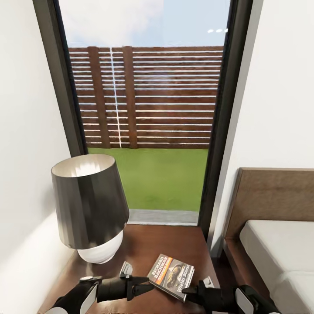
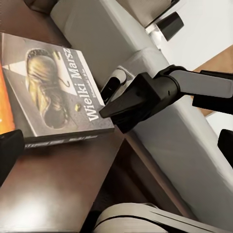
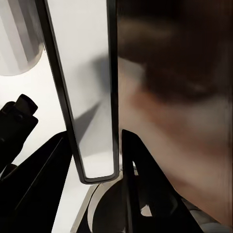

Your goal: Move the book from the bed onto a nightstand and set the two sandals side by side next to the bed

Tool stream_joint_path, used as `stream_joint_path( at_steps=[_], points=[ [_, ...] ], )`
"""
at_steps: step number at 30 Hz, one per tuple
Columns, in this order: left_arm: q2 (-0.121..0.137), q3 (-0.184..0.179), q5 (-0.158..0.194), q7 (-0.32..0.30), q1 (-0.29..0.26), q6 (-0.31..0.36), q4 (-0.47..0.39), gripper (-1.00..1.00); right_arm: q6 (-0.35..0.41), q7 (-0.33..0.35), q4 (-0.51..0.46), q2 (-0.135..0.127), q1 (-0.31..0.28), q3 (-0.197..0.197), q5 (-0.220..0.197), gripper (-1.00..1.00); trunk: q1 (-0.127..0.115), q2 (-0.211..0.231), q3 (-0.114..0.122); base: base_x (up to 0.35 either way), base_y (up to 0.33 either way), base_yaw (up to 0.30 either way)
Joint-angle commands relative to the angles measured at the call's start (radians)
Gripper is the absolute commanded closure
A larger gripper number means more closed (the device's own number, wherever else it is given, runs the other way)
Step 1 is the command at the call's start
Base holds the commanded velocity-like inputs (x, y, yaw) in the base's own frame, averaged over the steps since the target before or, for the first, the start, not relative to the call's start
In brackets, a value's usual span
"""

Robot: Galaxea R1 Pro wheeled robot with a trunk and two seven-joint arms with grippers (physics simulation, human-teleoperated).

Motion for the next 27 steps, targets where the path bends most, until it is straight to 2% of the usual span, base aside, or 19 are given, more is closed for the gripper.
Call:
stream_joint_path(
  at_steps=[1,13,27],
  points=[
    [0.001,-0.008,0.010,-0.001,-0.001,0.010,-0.001,-1.00,0.005,0.003,-0.001,0.000,-0.001,-0.001,-0.002,1.00,0.004,-0.008,-0.004,0.000,0.000,0.000],
    [0.001,-0.009,0.010,-0.001,-0.001,0.010,-0.001,-1.00,0.005,0.003,-0.001,0.000,-0.001,-0.002,-0.002,1.00,0.050,-0.092,-0.042,0.000,0.000,0.000],
    [0.001,-0.009,0.010,0.001,-0.001,0.011,-0.001,-1.00,0.005,0.003,-0.001,-0.001,-0.001,-0.001,-0.002,1.00,0.046,-0.085,-0.039,0.000,0.000,0.000]
  ],
)
